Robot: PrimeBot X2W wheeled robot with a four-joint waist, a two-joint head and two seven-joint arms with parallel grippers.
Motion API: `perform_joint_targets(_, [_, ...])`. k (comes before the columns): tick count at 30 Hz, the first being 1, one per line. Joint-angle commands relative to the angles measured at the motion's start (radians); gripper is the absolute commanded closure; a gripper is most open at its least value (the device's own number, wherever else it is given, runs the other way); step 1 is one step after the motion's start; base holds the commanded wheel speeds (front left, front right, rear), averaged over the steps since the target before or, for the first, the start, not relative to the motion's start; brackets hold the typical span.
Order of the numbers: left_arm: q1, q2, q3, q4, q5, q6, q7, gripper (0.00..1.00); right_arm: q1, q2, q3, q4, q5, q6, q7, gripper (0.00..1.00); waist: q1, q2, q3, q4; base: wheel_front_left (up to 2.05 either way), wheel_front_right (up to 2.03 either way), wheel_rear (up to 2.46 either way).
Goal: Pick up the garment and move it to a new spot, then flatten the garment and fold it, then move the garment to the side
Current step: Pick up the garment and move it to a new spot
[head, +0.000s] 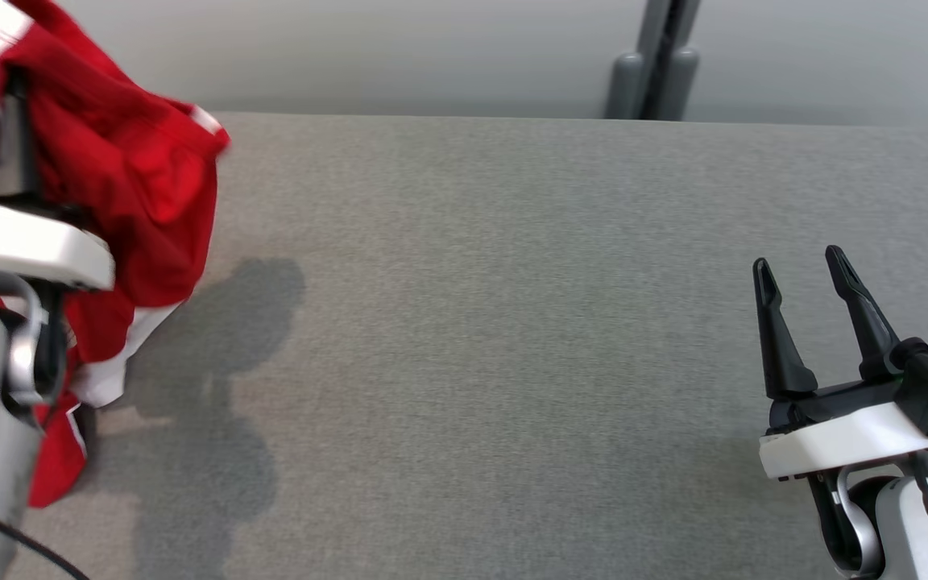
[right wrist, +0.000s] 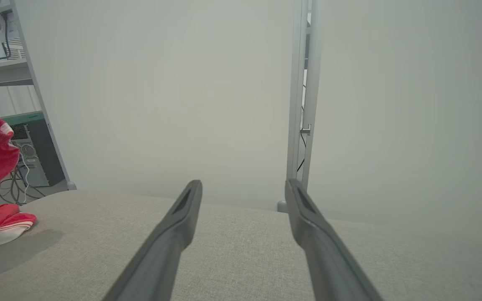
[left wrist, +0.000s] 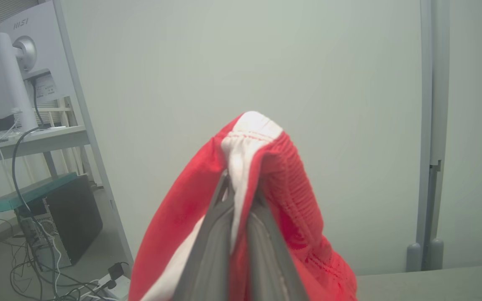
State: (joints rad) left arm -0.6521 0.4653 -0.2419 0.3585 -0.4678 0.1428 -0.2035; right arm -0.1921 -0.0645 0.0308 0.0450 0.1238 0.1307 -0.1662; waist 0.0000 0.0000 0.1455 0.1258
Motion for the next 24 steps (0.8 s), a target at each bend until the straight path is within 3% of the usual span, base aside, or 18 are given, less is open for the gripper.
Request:
perform_joint_targets(1, [0.042, 0.004, -0.007, -0.080, 0.010, 0.022, 0.019, 1.00, 0.010, -0.001, -0.004, -0.009, 0.005, 0.000, 0.006, 0.00, 0.0000, 0.0000, -0.011, -0.032, 0.00, 0.00, 0.00])
perform_joint_targets(6, [0.164, -0.009, -0.056, -0.345, 0.021, 0.075, 0.118, 1.00, 0.012, 0.004, -0.003, -0.030, 0.010, 0.000, 0.013, 0.00, 0.0000, 0.0000, -0.001, -0.109, 0.00, 0.00, 0.00])
perform_joint_targets(10, [0.206, -0.036, -0.126, -0.452, 0.032, 0.082, 0.177, 1.00, 0.012, 0.009, -0.001, -0.039, 0.015, 0.000, 0.011, 0.00, 0.0000, 0.0000, 0.017, -0.183, 0.00, 0.00, 0.00])
perform_joint_targets(17, [0.170, -0.149, -0.310, -0.449, 0.044, 0.018, 0.242, 1.00, 0.006, 0.012, -0.004, -0.031, 0.029, 0.000, -0.005, 0.00, 0.0000, 0.0000, 0.067, -0.311, 0.00, 0.00, 0.00])
perform_joint_targets(20, [0.135, -0.221, -0.413, -0.367, 0.058, -0.037, 0.251, 1.00, 0.005, 0.013, -0.004, -0.019, 0.041, 0.000, -0.018, 0.00, 0.0000, 0.0000, 0.088, -0.368, 0.00, 0.00, 0.00])
perform_joint_targets(24, [0.106, -0.275, -0.486, -0.257, 0.066, -0.081, 0.257, 1.00, 0.004, 0.013, 0.002, -0.008, 0.071, 0.000, -0.033, 0.00, 0.0000, 0.0000, 0.115, -0.417, 0.00, 0.00, 0.00])
